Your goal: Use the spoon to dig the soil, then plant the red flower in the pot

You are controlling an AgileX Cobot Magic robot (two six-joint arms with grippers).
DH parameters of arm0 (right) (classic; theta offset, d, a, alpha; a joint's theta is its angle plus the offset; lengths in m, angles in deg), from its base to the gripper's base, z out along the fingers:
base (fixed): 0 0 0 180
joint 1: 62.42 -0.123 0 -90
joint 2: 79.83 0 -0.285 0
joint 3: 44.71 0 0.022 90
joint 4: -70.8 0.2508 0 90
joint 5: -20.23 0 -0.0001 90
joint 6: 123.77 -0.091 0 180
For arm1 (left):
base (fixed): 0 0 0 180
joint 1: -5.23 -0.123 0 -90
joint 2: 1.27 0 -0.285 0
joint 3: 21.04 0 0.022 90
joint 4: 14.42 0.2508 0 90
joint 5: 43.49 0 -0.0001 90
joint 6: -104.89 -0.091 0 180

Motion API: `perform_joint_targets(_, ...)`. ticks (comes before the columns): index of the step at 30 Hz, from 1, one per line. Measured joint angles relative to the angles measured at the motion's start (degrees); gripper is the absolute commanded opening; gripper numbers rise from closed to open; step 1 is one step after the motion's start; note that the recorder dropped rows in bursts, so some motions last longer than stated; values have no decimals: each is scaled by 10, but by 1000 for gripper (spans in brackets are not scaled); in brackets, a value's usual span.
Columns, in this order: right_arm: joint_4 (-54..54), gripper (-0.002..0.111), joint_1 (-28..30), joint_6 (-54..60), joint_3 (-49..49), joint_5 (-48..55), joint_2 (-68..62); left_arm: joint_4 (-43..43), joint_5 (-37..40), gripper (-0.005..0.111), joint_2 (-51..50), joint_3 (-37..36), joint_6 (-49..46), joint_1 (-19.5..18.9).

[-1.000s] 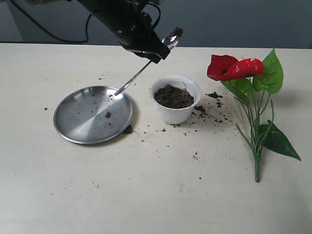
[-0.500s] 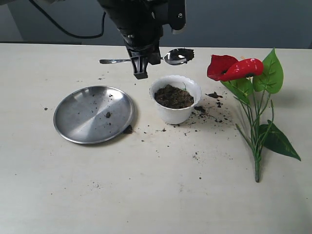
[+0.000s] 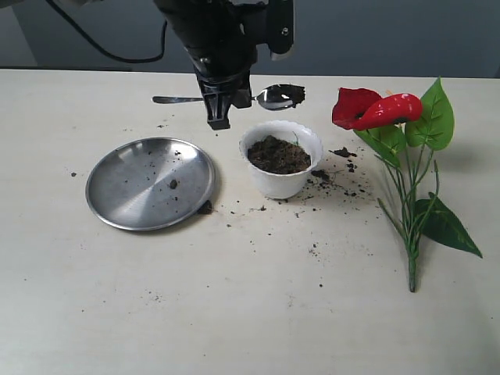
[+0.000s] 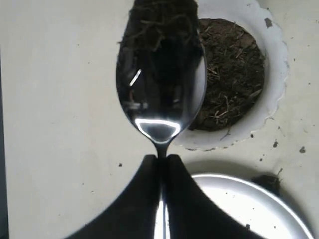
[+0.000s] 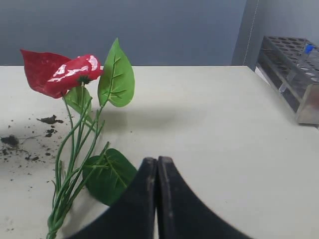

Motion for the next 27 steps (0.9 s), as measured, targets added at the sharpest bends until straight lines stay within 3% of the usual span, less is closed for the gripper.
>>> perform_joint_targets(14,0,-1,0,0,0,0,0,-21,10,0,0,0,-13,0)
perform_joint_targets(23,0,-1,0,0,0,0,0,-91,9,0,59,1,-175,8)
perform_joint_targets(27,0,-1,0,0,0,0,0,-50,5,0,59,1,-194,32)
